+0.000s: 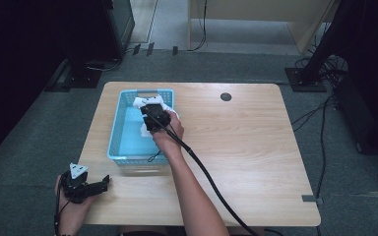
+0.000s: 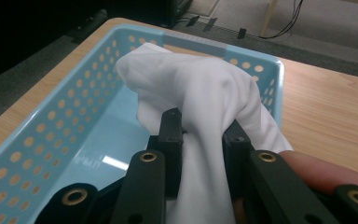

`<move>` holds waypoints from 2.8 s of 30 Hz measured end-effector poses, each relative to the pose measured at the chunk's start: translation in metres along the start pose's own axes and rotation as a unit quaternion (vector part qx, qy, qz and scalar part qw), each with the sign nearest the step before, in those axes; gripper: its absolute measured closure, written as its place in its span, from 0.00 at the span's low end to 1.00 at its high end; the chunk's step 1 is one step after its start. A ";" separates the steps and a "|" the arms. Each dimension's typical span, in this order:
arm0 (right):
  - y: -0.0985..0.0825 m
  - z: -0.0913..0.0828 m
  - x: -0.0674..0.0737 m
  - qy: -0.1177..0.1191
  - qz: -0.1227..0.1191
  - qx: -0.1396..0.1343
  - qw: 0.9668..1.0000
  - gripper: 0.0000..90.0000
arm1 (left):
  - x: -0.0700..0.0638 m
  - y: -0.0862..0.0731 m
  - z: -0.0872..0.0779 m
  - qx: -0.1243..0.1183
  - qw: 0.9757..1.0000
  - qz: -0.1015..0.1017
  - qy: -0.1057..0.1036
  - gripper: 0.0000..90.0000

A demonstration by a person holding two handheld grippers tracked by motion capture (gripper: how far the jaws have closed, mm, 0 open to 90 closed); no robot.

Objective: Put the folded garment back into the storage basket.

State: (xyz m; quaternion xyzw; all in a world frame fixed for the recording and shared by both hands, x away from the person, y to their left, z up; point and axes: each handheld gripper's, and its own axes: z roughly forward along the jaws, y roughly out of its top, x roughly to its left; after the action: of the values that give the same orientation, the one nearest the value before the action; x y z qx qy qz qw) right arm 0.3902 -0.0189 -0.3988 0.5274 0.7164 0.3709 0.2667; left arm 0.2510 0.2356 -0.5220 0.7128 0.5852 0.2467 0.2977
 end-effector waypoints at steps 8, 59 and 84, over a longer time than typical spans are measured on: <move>-0.002 0.016 0.022 0.009 -0.010 0.009 1.000 0.82 | 0.000 0.000 0.000 0.000 1.000 0.000 0.000 0.00; -0.025 0.083 0.053 0.057 -0.051 0.132 0.988 0.09 | 0.000 0.000 0.000 0.000 1.000 0.001 0.000 0.00; -0.005 0.056 0.031 0.045 -0.020 0.081 0.996 0.00 | 0.000 0.000 0.000 0.001 1.000 0.001 0.000 0.00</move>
State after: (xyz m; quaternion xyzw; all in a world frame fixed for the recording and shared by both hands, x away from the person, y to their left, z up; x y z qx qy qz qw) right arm 0.4213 0.0241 -0.4355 0.5153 0.7659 0.3294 0.1985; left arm 0.2512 0.2356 -0.5219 0.7135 0.5848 0.2464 0.2970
